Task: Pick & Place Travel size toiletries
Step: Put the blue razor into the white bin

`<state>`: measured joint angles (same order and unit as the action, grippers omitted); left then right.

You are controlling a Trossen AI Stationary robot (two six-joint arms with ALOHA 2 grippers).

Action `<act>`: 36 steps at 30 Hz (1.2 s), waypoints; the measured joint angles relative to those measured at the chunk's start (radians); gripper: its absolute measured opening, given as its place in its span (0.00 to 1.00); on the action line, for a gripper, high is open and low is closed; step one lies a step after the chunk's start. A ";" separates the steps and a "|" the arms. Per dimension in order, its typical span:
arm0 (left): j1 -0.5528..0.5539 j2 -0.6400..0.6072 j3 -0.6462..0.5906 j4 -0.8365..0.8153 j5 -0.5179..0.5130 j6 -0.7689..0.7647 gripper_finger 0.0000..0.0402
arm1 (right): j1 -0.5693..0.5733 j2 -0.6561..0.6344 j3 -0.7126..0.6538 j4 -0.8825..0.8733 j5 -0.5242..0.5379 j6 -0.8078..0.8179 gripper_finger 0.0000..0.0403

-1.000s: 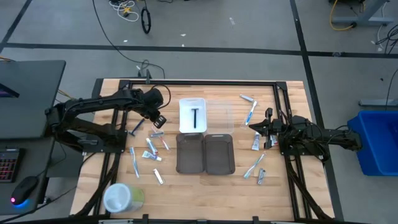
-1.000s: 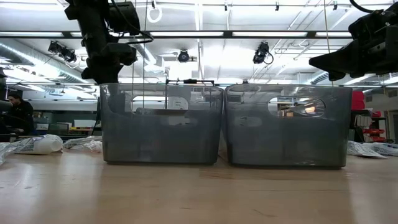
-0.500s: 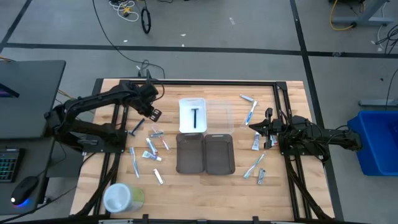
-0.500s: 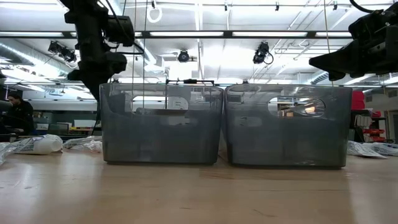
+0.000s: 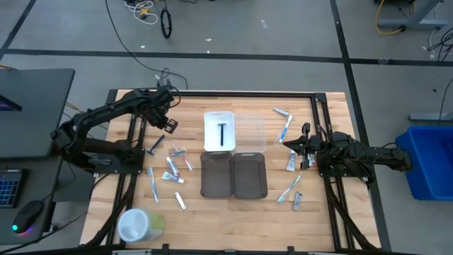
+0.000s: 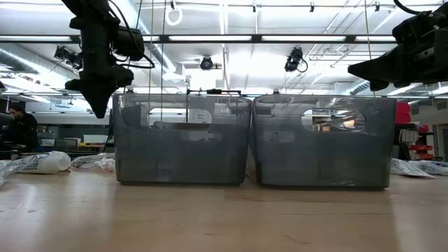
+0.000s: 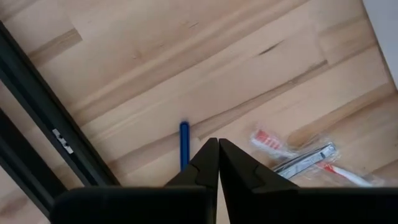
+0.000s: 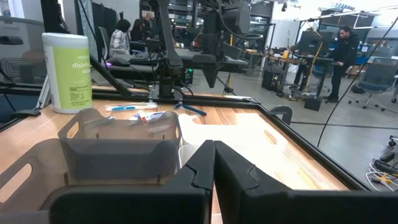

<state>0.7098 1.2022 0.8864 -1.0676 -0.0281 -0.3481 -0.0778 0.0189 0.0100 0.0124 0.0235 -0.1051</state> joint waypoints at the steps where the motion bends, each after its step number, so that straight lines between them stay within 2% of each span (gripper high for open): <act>1: 0.000 0.000 0.000 0.000 -0.004 0.000 0.05 | 0.000 0.000 0.000 0.000 0.000 0.000 0.03; 11: 0.000 0.010 -0.092 0.005 -0.040 0.008 0.01 | 0.000 0.000 0.000 0.000 0.000 0.000 0.03; 18: 0.000 0.010 -0.155 0.021 -0.057 0.005 0.06 | 0.000 0.000 0.000 0.000 0.000 0.000 0.03; 27: 0.000 0.011 -0.159 0.034 -0.086 0.004 0.07 | 0.000 0.000 0.000 0.000 0.000 0.000 0.03; 30: 0.000 0.035 -0.159 0.038 -0.075 0.000 0.11 | 0.000 0.000 0.000 0.000 0.000 0.000 0.03; 36: 0.000 0.094 -0.159 0.042 -0.068 0.003 0.28 | 0.000 0.000 0.000 0.000 0.000 0.000 0.03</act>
<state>0.7097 1.2962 0.7273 -1.0258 -0.0958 -0.3451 -0.0777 0.0189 0.0098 0.0124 0.0235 -0.1051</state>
